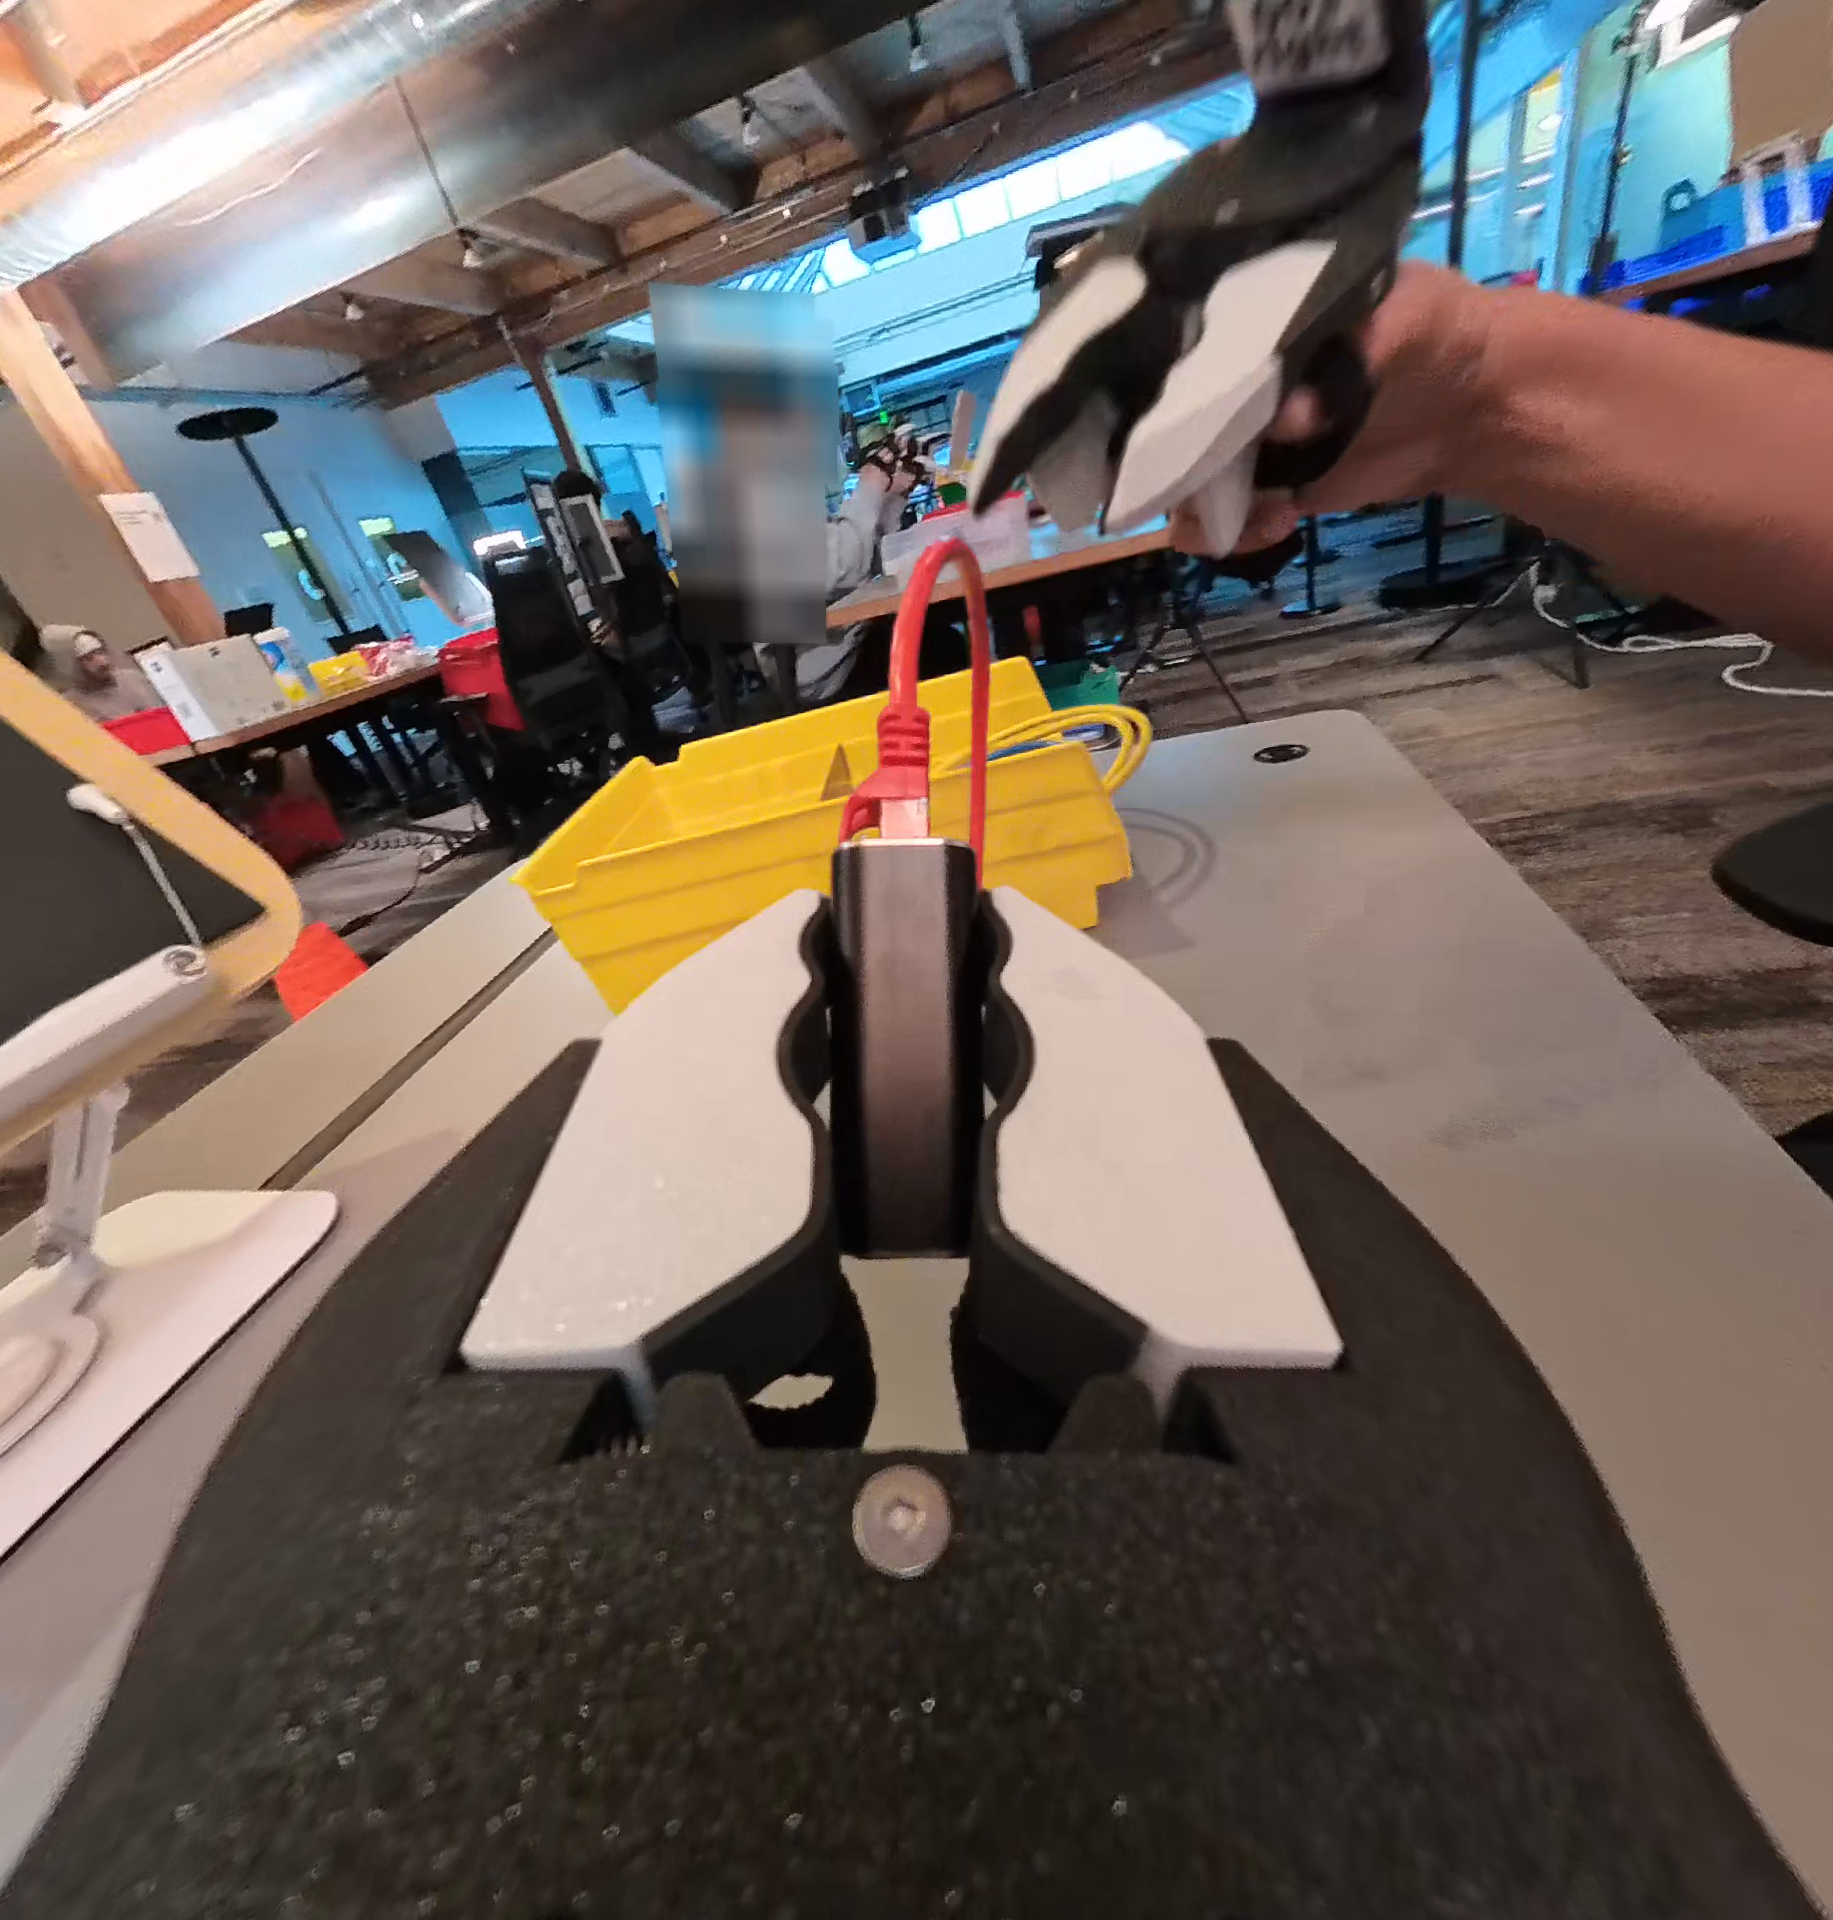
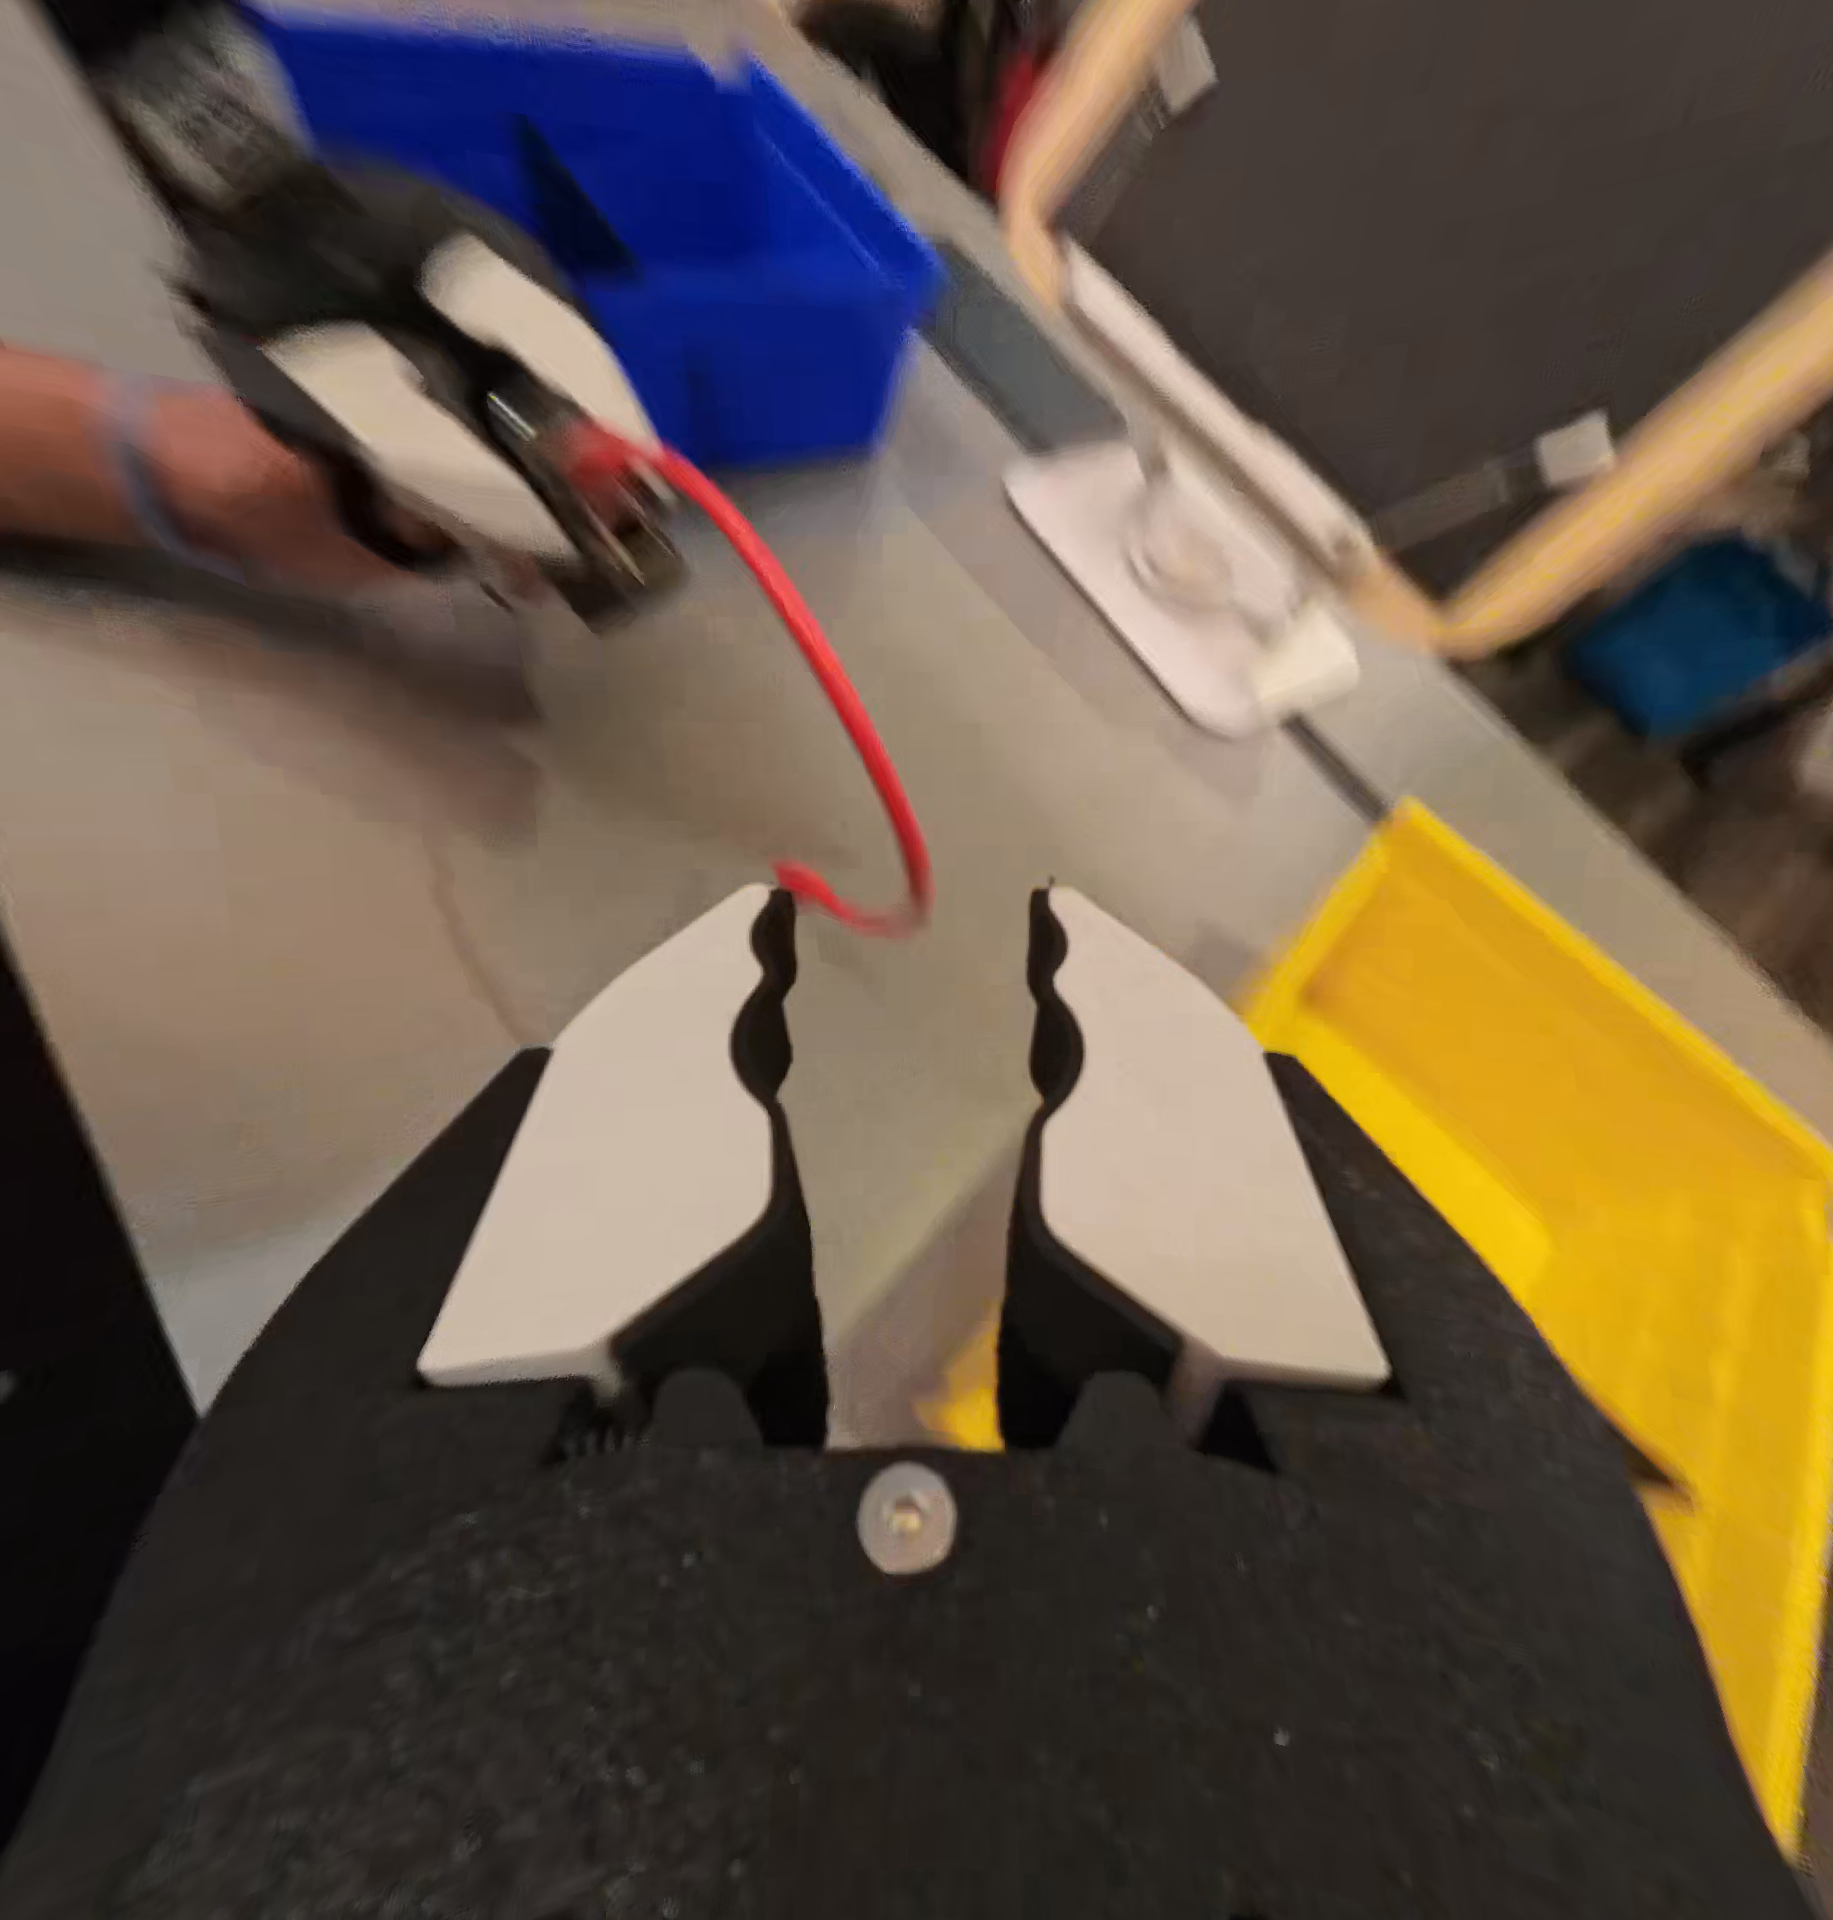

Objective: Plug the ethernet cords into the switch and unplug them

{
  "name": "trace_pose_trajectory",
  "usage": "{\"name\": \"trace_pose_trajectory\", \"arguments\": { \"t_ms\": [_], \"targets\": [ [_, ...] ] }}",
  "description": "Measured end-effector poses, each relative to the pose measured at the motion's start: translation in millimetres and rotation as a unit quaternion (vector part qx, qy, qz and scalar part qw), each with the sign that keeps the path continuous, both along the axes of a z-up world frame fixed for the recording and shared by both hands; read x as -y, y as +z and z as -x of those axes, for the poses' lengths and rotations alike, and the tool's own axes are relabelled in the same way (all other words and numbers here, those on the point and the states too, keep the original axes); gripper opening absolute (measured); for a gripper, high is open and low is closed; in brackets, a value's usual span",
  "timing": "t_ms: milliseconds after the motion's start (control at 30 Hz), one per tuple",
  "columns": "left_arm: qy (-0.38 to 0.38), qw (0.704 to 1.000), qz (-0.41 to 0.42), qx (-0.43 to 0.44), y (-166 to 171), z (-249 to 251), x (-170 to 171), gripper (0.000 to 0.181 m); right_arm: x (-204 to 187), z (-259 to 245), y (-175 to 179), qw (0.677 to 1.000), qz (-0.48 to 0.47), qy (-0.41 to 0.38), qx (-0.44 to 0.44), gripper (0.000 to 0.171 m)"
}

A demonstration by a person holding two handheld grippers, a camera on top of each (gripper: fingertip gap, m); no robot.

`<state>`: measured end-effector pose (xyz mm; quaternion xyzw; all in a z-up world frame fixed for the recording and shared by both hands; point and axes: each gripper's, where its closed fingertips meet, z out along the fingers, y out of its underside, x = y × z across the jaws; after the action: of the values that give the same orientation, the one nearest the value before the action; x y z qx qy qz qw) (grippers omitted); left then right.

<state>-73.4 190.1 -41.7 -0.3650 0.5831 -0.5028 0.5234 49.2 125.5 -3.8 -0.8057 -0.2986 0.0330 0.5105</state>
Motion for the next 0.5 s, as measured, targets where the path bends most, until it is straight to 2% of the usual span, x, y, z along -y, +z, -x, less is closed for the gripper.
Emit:
{"name": "trace_pose_trajectory", "arguments": {
  "t_ms": [67, 167, 267, 367, 500],
  "targets": [
    [-0.011, 1.000, -0.015, -0.008, -5, -2, 6, 0.024, 0, 53, 16, 0.997, -0.040, 0.057, 0.017, 0.040],
    [-0.012, 0.997, -0.067, -0.035, -17, -6, 15, 0.024, -6, 101, 10, 0.985, -0.046, 0.110, 0.124, 0.037],
    [-0.016, 0.993, -0.104, -0.053, -27, -9, 26, 0.024, -18, 111, -24, 0.959, 0.000, 0.150, 0.240, 0.033],
    [-0.017, 0.990, -0.127, -0.062, -31, -11, 31, 0.024, -23, 118, -51, 0.948, 0.049, 0.192, 0.250, 0.029],
    [-0.020, 0.987, -0.144, -0.068, -33, -11, 36, 0.024, -28, 117, -64, 0.939, 0.061, 0.203, 0.270, 0.025]
  ]
}}
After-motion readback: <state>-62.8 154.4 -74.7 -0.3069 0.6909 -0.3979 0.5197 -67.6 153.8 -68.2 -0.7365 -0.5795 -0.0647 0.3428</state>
